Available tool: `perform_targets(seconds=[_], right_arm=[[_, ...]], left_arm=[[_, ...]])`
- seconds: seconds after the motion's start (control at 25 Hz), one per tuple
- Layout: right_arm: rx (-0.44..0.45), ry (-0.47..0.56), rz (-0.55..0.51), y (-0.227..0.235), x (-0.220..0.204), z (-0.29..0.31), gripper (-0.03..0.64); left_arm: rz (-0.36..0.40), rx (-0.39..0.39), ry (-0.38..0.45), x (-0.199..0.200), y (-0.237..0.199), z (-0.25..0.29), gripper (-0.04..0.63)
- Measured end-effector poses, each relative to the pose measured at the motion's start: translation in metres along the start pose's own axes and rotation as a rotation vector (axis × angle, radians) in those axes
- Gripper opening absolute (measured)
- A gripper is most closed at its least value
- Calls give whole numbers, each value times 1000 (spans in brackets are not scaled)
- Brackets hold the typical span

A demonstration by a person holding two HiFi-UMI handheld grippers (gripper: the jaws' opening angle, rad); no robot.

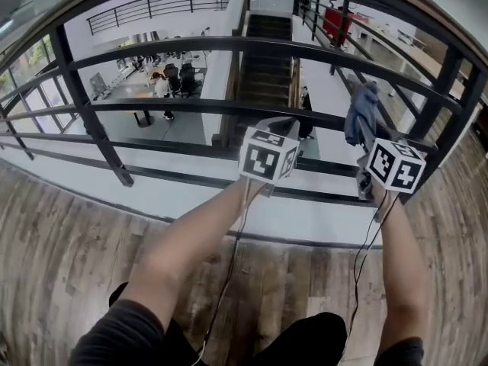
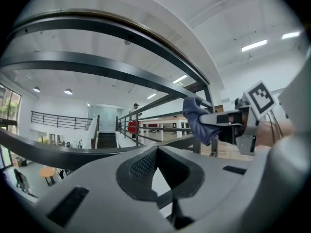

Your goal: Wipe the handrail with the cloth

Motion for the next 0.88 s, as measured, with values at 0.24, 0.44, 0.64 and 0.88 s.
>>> perform_targets(seconds=[0.24, 0.44, 0.64, 0.88], right_arm=[[158, -12, 85, -171, -32, 64, 80], [272, -57, 56, -319, -53, 138, 80], [351, -111, -9, -455, -74, 185, 80], [438, -213, 30, -592, -102, 239, 80]], left_arm=[[-51, 121, -31, -56, -122, -85, 3], [-90, 281, 56, -91, -262, -169, 3], [-128, 367, 109, -115, -358, -253, 3], [-67, 408, 41, -155, -427, -301, 3]])
Point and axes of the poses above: the fingertips, and each gripper's own axes: z forward along the fingers, y to its right, x out of its top, the point moved 1 cm from there along -z, backward along the fingers, and after that the axes turned 7 degrees about -y, right-handed, at the moved point
